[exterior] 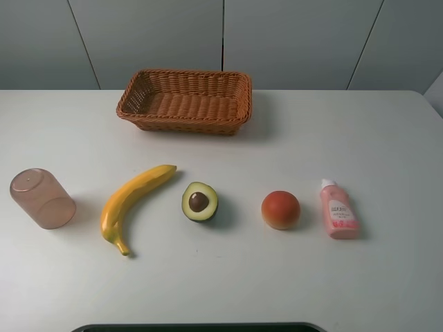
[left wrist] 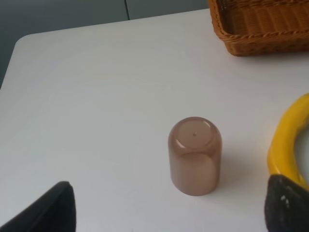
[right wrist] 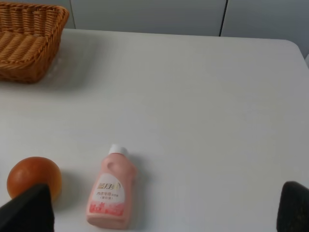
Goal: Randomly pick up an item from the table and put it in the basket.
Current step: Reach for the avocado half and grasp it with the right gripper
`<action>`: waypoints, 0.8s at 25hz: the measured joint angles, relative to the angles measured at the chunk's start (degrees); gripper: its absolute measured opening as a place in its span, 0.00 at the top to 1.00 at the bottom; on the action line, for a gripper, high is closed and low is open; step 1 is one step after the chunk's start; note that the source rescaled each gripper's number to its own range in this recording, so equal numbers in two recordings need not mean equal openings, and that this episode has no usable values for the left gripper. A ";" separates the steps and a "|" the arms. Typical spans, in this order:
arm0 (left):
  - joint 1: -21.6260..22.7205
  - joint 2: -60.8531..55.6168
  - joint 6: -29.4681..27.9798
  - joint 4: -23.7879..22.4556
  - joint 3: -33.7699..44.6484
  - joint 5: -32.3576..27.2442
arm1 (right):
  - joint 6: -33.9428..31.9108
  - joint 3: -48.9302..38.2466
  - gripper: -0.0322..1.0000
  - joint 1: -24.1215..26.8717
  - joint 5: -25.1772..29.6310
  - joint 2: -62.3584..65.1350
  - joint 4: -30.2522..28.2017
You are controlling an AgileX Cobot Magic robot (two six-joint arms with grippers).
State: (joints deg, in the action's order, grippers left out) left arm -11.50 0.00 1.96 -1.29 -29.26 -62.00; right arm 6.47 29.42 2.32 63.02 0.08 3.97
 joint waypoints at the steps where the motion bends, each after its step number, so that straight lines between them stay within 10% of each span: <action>1: 0.00 0.00 0.00 0.00 0.00 0.00 | -0.30 0.00 0.00 0.00 0.00 0.00 0.00; 20: 0.00 0.00 -0.25 0.00 0.00 0.00 | 12.58 32.67 0.02 0.00 0.53 -47.17 8.14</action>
State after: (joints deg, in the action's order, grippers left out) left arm -11.50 0.00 1.71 -1.29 -29.26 -62.00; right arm 19.05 62.08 2.32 63.55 -47.09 12.12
